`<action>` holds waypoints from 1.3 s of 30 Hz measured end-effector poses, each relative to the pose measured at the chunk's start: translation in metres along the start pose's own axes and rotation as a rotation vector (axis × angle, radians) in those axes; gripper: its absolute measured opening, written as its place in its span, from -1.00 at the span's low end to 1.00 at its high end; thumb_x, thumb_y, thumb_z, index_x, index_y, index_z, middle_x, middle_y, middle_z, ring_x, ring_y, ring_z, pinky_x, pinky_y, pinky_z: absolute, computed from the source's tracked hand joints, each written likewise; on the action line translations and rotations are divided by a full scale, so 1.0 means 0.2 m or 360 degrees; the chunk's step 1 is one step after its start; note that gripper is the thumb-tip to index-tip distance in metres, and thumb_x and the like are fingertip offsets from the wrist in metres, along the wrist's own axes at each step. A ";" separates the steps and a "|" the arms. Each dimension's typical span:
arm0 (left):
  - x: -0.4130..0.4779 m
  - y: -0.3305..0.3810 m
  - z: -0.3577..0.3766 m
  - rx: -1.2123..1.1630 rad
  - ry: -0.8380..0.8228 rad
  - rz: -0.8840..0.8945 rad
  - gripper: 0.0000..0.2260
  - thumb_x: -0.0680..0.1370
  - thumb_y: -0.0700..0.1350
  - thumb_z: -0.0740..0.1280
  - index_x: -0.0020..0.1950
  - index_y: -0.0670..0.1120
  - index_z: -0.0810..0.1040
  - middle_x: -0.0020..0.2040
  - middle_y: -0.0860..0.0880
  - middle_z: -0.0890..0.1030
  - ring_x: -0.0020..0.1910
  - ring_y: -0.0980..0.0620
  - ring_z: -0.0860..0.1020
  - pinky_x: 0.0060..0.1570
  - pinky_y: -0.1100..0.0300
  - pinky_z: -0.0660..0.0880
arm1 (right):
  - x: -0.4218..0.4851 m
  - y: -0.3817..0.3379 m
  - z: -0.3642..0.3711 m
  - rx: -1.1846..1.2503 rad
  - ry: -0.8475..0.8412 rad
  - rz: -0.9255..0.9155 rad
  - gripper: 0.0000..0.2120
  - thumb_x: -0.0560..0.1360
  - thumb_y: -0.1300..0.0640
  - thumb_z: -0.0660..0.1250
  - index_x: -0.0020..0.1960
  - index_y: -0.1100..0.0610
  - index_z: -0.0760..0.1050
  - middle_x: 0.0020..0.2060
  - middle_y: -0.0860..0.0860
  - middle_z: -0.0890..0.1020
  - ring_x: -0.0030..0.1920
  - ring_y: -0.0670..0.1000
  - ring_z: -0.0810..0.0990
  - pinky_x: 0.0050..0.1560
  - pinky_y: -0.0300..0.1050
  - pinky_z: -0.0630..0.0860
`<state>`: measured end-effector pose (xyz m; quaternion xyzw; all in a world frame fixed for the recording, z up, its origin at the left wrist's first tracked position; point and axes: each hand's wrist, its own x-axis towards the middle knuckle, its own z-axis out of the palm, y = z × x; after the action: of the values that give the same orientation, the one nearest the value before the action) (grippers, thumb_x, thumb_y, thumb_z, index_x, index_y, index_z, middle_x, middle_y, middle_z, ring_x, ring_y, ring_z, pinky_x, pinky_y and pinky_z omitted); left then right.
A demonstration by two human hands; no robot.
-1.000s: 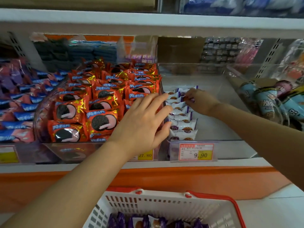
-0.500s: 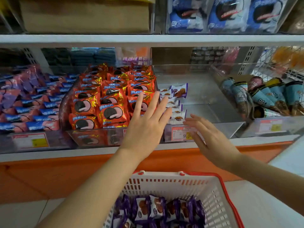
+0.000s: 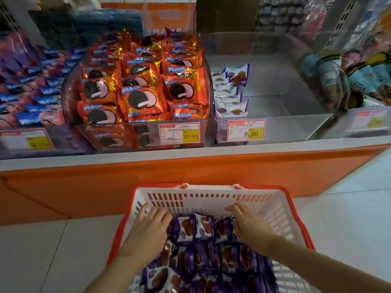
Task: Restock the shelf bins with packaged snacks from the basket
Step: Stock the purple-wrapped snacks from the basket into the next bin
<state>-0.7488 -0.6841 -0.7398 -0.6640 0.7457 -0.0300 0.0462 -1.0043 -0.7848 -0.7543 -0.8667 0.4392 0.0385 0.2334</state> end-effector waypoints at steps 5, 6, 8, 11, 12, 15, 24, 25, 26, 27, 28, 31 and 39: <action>0.01 -0.02 0.27 -0.0134 -0.0266 -0.0177 -0.65 0.23 0.02 0.57 -0.04 0.01 0.65 -0.04 0.02 0.67 -0.06 0.01 0.63 0.04 -0.11 0.55 | 0.19 -0.02 0.31 0.0434 -0.0203 0.0366 -0.53 0.64 0.09 0.12 0.50 0.08 0.09 0.45 0.03 0.25 0.41 0.06 0.29 0.38 -0.12 0.27; 0.02 -0.01 0.31 -0.0181 -0.0332 -0.0186 -0.63 0.32 0.03 0.52 0.10 0.00 0.63 0.08 0.01 0.64 0.07 0.00 0.60 0.16 -0.11 0.48 | 0.22 -0.03 0.37 0.0539 -0.0217 0.0428 -0.50 0.63 0.08 0.15 0.51 0.09 0.06 0.46 0.03 0.23 0.43 0.05 0.28 0.39 -0.12 0.25; 0.07 0.02 0.38 -0.0336 -0.0512 -0.0181 -0.55 0.56 0.01 0.30 0.43 -0.03 0.37 0.42 -0.02 0.39 0.41 -0.04 0.34 0.43 -0.04 0.17 | 0.27 -0.05 0.45 0.0712 -0.0241 0.0528 -0.41 0.62 0.05 0.18 0.53 0.09 -0.02 0.48 0.00 0.20 0.45 0.04 0.25 0.38 -0.14 0.24; 0.13 0.07 0.48 -0.0456 -0.0566 -0.0121 -0.50 0.66 -0.03 0.09 0.57 -0.03 0.00 0.58 0.00 0.00 0.54 0.02 -0.01 0.48 0.08 -0.11 | 0.32 -0.08 0.53 0.0955 -0.0253 0.0681 -0.34 0.59 0.04 0.24 0.54 0.07 -0.08 0.43 -0.01 0.30 0.39 0.05 0.35 0.27 -0.18 0.33; 0.15 0.08 0.50 -0.0505 -0.0585 -0.0133 -0.49 0.67 -0.03 0.08 0.57 -0.02 -0.04 0.58 0.01 -0.03 0.54 0.03 -0.03 0.48 0.11 -0.10 | 0.34 -0.08 0.55 0.1002 -0.0245 0.0730 -0.32 0.58 0.04 0.26 0.53 0.07 -0.07 0.40 0.00 0.36 0.35 0.05 0.41 0.22 -0.18 0.37; 0.20 0.10 0.59 -0.0637 -0.0687 -0.0168 -0.45 0.66 0.01 0.09 0.58 -0.03 -0.10 0.58 0.00 -0.04 0.54 0.03 -0.02 0.47 0.14 -0.06 | 0.36 -0.07 0.59 0.1108 -0.0163 0.0869 -0.29 0.53 0.06 0.35 0.51 0.10 0.00 0.31 0.01 0.47 0.27 0.05 0.48 0.15 -0.15 0.43; 0.29 0.19 0.64 -0.0523 -0.0722 -0.0169 -0.36 0.56 -0.01 0.31 0.54 -0.09 0.06 0.51 -0.07 0.16 0.48 -0.07 0.11 0.46 0.07 0.05 | 0.32 -0.07 0.55 0.1041 -0.0242 0.0909 -0.42 0.38 0.05 0.51 0.33 0.07 0.37 0.22 -0.02 0.54 0.20 -0.02 0.51 0.12 -0.20 0.44; 0.29 0.20 0.63 -0.0458 -0.0724 -0.0150 -0.39 0.54 -0.01 0.33 0.51 -0.07 0.14 0.47 -0.08 0.20 0.46 -0.08 0.13 0.45 0.05 0.08 | 0.31 -0.07 0.54 0.0966 -0.0286 0.0887 -0.44 0.38 0.02 0.51 0.30 0.06 0.39 0.20 -0.03 0.55 0.18 -0.03 0.52 0.10 -0.21 0.44; 0.29 0.19 0.62 -0.0389 -0.0721 -0.0136 -0.40 0.52 -0.01 0.36 0.49 -0.05 0.18 0.44 -0.08 0.22 0.44 -0.10 0.15 0.44 0.04 0.11 | 0.29 -0.07 0.53 0.0884 -0.0309 0.0863 -0.44 0.37 -0.01 0.50 0.30 0.05 0.39 0.20 -0.04 0.54 0.17 -0.04 0.52 0.09 -0.21 0.44; 0.28 0.19 0.60 -0.0349 -0.0722 -0.0133 -0.40 0.51 -0.01 0.38 0.47 -0.04 0.20 0.42 -0.09 0.23 0.42 -0.11 0.16 0.42 0.03 0.13 | 0.27 -0.07 0.51 0.0804 -0.0319 0.0839 -0.44 0.38 -0.03 0.49 0.30 0.03 0.38 0.19 -0.05 0.53 0.17 -0.04 0.51 0.08 -0.21 0.44; 0.28 0.18 0.58 -0.0336 -0.0738 -0.0121 -0.40 0.49 -0.02 0.39 0.46 -0.04 0.21 0.41 -0.08 0.24 0.41 -0.11 0.18 0.41 0.04 0.15 | 0.25 -0.07 0.49 0.0749 -0.0323 0.0814 -0.45 0.39 -0.05 0.48 0.30 0.03 0.37 0.18 -0.06 0.53 0.16 -0.04 0.51 0.07 -0.22 0.44; 0.23 0.17 0.54 -0.0489 -0.0830 -0.0143 -0.47 0.51 -0.09 0.38 0.40 -0.06 0.22 0.36 -0.08 0.38 0.33 -0.10 0.33 0.35 0.10 0.22 | 0.18 -0.06 0.41 0.0679 -0.0326 0.0735 -0.51 0.42 -0.06 0.46 0.26 0.00 0.36 0.15 -0.06 0.54 0.03 -0.09 0.50 -0.04 -0.26 0.44; 0.20 0.16 0.29 -0.0628 -0.0603 -0.0218 -0.60 0.50 0.05 0.33 0.31 0.01 0.40 0.31 0.04 0.43 0.32 0.01 0.35 0.33 0.05 0.26 | 0.06 -0.03 0.16 0.0592 -0.0174 0.0643 -0.51 0.41 -0.05 0.45 0.24 0.05 0.36 0.11 -0.01 0.56 0.09 0.00 0.53 0.04 -0.18 0.47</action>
<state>-0.7784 -0.7197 -0.8019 -0.7027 0.6687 0.2373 0.0525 -0.9890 -0.7766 -0.7836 -0.7005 0.5894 0.0497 0.3993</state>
